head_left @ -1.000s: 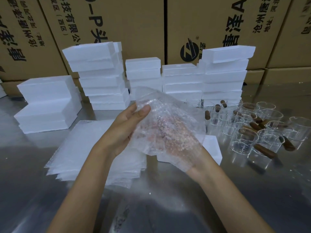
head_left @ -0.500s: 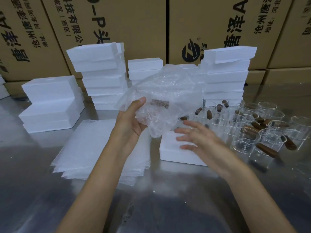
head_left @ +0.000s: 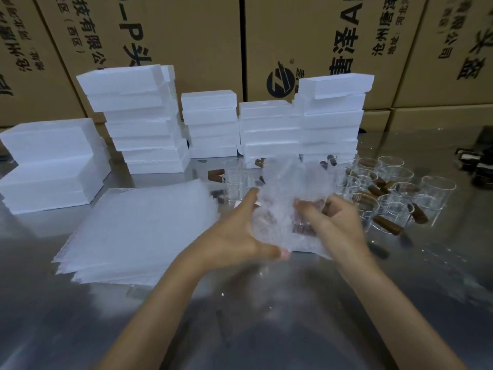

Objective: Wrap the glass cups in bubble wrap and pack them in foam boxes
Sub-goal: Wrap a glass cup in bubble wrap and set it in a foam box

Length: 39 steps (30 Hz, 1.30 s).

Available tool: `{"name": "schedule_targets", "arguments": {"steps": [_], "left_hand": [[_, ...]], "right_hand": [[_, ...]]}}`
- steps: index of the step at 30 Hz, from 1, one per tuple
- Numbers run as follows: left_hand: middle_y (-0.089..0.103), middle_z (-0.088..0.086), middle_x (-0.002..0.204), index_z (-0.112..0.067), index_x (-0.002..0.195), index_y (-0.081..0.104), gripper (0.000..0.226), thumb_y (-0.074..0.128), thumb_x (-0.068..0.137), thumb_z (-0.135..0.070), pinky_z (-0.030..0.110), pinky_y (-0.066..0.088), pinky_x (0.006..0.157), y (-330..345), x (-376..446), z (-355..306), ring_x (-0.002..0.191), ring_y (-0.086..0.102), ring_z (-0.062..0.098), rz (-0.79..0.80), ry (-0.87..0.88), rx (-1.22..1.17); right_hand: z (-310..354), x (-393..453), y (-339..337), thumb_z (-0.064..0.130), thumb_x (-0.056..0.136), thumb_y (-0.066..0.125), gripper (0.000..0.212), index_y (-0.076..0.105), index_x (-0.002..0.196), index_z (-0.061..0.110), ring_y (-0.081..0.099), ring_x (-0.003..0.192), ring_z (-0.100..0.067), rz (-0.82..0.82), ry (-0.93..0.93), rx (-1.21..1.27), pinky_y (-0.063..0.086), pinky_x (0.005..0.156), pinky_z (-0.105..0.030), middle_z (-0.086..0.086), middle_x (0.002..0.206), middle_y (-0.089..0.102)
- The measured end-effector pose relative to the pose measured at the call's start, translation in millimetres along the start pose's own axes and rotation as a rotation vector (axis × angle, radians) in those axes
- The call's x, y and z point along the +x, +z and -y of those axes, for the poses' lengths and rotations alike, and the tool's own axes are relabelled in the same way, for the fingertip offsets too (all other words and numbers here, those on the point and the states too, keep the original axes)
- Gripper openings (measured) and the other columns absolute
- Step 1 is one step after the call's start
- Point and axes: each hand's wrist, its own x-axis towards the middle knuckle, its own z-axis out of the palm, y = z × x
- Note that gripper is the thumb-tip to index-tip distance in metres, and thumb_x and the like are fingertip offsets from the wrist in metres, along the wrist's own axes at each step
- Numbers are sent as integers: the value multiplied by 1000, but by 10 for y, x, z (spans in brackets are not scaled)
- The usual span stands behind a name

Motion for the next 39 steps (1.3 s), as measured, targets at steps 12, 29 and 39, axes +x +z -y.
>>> {"name": "schedule_targets", "arguments": {"steps": [12,29,39], "left_hand": [[66,-24,105,-46,106,62,38,75,71,-51,19,52,77,95,-225,240,89,64,-1,-100,-33,51],[57,-16,87,-28,78,55,10,49,76,-20,12,36,76,284,-237,161,91,51,12,-403,283,217],[59,-12,79,-17,77,65,33,39,84,-36,30,42,76,289,-287,192,81,47,11,-255,313,597]], "right_hand": [[-316,-231,-12,18,76,71,12,60,74,15,43,73,-7,-3,-520,-717,32,62,-21,21,78,52],[-375,-479,32,38,79,45,28,65,76,21,28,143,-12,326,-518,-935,18,114,-29,11,149,45],[-346,-464,19,29,80,41,28,68,78,23,36,136,-15,237,-571,-838,21,111,-31,5,139,54]]}}
